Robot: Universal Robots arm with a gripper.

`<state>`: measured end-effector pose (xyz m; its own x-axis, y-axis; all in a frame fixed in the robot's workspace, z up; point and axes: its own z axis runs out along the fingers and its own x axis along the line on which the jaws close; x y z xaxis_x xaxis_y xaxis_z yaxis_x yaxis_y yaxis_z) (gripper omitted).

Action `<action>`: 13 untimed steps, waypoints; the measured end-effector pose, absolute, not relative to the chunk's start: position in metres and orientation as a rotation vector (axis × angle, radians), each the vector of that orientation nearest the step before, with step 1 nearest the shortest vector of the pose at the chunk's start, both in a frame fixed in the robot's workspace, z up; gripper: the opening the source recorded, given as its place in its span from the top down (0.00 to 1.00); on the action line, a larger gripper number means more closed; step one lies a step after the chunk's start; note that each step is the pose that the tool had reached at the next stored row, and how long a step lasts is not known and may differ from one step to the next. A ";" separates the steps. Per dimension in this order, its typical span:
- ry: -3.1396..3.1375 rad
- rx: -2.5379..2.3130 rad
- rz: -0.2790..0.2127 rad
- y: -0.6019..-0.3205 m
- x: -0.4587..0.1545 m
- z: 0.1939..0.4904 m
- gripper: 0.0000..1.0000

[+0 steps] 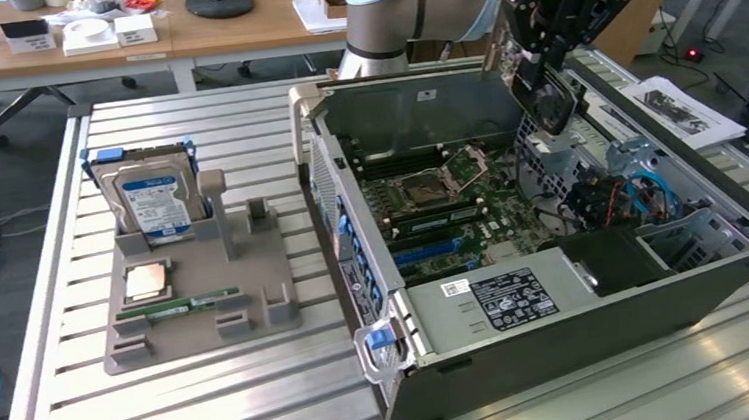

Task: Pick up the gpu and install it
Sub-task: 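Pick up the gpu and move the gpu toward the slot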

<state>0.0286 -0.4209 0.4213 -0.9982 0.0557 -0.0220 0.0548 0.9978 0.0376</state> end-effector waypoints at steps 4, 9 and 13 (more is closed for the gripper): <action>3.117 0.086 0.058 -0.421 0.037 0.421 0.73; 3.117 0.084 0.058 -0.421 0.042 0.421 0.73; 3.117 0.083 0.058 -0.421 0.048 0.420 0.73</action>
<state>0.0482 -0.4209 0.4202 -0.9983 0.0535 -0.0219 0.0527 0.9979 0.0381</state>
